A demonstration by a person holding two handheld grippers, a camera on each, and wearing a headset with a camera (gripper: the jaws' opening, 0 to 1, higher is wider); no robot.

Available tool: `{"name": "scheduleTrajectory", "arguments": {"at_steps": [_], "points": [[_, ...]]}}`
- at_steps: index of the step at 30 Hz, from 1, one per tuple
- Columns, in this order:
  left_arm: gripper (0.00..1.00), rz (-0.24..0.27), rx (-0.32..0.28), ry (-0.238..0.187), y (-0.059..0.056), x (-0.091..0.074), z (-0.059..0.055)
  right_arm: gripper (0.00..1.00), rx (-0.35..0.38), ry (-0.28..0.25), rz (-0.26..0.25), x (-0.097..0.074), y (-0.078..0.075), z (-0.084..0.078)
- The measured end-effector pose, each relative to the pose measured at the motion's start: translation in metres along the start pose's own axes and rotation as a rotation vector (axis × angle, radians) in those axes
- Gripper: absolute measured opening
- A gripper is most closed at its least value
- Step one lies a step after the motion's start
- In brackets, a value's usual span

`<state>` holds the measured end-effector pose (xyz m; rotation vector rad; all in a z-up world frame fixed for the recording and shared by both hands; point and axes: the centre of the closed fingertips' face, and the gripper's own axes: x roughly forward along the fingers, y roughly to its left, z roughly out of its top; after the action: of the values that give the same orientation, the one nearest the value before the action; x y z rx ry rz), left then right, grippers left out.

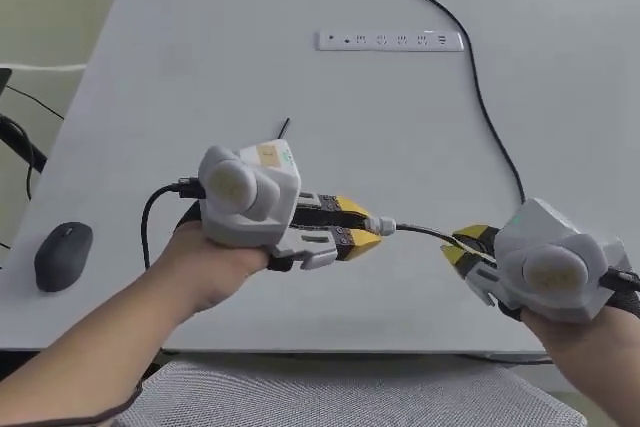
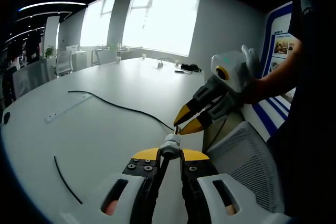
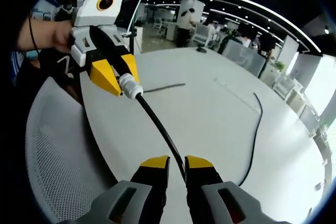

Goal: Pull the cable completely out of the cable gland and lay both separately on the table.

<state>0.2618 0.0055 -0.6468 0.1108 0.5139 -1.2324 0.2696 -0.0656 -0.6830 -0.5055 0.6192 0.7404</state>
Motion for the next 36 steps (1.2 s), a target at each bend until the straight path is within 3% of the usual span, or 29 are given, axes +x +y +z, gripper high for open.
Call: {"name": "scheduleTrajectory", "arguments": {"at_steps": [7,13,16,20,24,36], "points": [[0.15,-0.009,0.011,0.014,-0.005,0.003,-0.003,0.11,-0.17,-0.044,0.017,-0.003,0.021,0.029],[0.15,-0.007,0.022,0.033,-0.005,0.005,-0.006,0.05,-0.214,-0.062,0.025,0.002,0.03,0.04],[0.15,-0.006,0.024,0.037,-0.006,0.005,-0.006,0.05,-0.235,-0.072,0.048,0.004,0.036,0.043],[0.15,-0.012,0.022,0.037,-0.007,0.007,-0.005,0.04,-0.27,-0.068,0.043,0.006,0.037,0.043],[0.15,-0.012,0.028,0.038,-0.007,0.008,-0.005,0.02,-0.246,-0.073,0.028,0.005,0.032,0.043],[0.15,-0.012,0.034,0.034,-0.007,0.012,-0.003,0.01,-0.166,-0.077,0.05,0.007,0.029,0.038]]}}
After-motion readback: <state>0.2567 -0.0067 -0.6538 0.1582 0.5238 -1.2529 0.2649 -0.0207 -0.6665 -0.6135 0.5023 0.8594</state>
